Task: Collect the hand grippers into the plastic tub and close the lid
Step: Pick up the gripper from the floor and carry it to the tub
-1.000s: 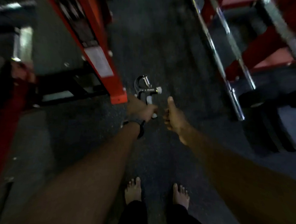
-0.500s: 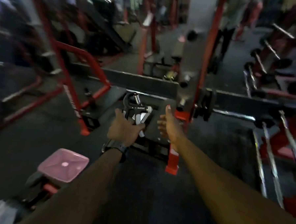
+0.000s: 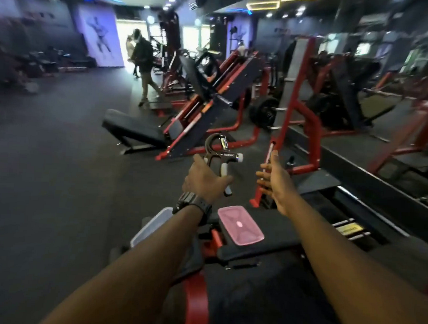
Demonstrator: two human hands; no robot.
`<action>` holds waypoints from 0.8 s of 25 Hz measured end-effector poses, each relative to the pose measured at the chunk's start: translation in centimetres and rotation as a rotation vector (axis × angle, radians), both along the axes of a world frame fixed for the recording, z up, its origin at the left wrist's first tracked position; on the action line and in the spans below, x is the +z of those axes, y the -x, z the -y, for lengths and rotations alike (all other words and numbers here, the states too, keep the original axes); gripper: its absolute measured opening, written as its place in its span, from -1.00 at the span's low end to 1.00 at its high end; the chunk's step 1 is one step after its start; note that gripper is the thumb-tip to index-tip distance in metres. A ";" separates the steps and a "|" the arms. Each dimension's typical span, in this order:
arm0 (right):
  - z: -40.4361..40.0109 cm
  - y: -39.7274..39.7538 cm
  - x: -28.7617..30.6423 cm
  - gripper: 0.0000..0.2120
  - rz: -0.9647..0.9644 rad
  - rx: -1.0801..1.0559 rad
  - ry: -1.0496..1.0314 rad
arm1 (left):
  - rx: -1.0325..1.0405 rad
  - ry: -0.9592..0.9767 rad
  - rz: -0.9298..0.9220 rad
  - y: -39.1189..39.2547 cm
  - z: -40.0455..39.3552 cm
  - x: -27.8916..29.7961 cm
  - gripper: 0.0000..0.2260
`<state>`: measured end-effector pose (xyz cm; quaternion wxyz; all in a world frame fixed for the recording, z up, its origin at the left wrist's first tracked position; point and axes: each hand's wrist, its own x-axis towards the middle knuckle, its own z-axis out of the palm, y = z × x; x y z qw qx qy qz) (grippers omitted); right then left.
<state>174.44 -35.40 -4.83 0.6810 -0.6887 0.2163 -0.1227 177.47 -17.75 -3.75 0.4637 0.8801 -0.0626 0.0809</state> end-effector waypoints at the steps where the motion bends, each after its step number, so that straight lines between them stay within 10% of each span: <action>1: -2.0 -1.0 -0.2 -0.32 -0.007 0.032 -0.003 | 0.039 0.003 -0.019 -0.5 -2.2 -0.4 -0.30; 20: -18.5 -19.1 -12.7 -0.31 -0.332 0.721 0.150 | 0.720 0.171 -0.386 -7.9 -14.7 -14.8 -0.35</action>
